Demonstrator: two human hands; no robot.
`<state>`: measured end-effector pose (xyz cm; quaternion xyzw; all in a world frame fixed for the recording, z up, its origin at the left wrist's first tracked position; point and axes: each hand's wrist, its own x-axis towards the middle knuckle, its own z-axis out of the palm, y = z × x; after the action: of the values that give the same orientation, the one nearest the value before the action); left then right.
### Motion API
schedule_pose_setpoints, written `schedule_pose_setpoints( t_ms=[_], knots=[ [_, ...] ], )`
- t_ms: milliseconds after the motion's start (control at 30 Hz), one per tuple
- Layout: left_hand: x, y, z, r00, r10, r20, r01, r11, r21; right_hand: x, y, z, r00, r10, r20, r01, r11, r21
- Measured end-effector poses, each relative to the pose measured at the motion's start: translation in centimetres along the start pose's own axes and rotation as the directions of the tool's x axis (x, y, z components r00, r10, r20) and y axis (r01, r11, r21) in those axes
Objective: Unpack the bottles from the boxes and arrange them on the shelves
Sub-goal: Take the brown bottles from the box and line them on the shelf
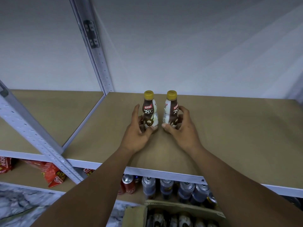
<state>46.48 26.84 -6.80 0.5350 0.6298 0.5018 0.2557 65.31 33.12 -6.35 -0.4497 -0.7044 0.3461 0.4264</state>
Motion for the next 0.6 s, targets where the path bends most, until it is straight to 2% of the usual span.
schedule_pose_setpoints(
  t_ms=[600],
  knots=[
    [-0.42,0.80,-0.05,0.997,0.034,-0.066,-0.031,0.999,0.044,0.06,0.15,0.01,1.000,-0.003,-0.031,0.003,1.000,-0.007]
  ],
)
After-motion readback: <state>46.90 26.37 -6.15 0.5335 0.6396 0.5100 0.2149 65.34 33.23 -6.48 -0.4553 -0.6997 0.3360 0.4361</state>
